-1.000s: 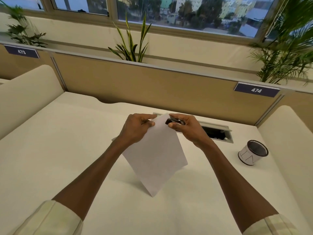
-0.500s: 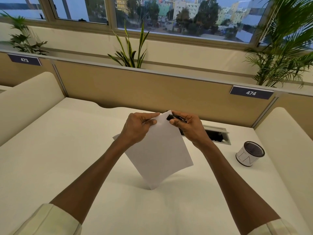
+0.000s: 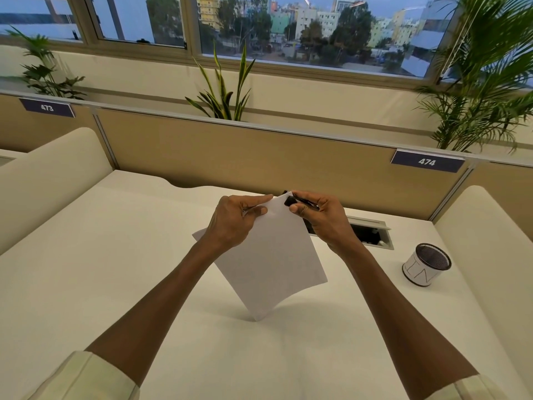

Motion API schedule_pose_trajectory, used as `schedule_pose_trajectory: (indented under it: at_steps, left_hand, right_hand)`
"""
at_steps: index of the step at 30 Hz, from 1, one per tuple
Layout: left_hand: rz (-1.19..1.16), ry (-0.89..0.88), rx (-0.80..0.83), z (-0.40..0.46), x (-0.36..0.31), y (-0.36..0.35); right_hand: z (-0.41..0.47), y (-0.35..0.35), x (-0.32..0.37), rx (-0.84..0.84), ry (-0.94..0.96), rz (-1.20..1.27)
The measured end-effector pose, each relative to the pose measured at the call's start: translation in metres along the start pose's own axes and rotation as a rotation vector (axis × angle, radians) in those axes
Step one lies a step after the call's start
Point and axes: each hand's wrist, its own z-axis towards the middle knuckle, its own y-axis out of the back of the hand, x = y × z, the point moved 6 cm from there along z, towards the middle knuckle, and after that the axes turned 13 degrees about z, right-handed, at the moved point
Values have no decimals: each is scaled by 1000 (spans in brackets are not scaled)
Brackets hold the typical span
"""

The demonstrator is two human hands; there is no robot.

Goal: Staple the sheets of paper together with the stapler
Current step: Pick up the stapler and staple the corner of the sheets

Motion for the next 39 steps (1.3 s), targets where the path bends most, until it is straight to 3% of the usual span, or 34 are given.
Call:
schedule_pose_trajectory:
  at_steps: [17,29,34,39]
  left_hand:
    - [-10,-7,-1,-2,4,-7]
    - [2,18,17,-3,23,-9]
    - [14,47,28,-7,43,-8]
    - [68,32,20,-13,63,-6]
  right_hand:
    - [6,1,-9,-28,45,-42]
    - [11,12,-27,127,-118,-33]
    - [17,23,-45,47,-176,-44]
    - [31,27,-90,-98,-349,-176]
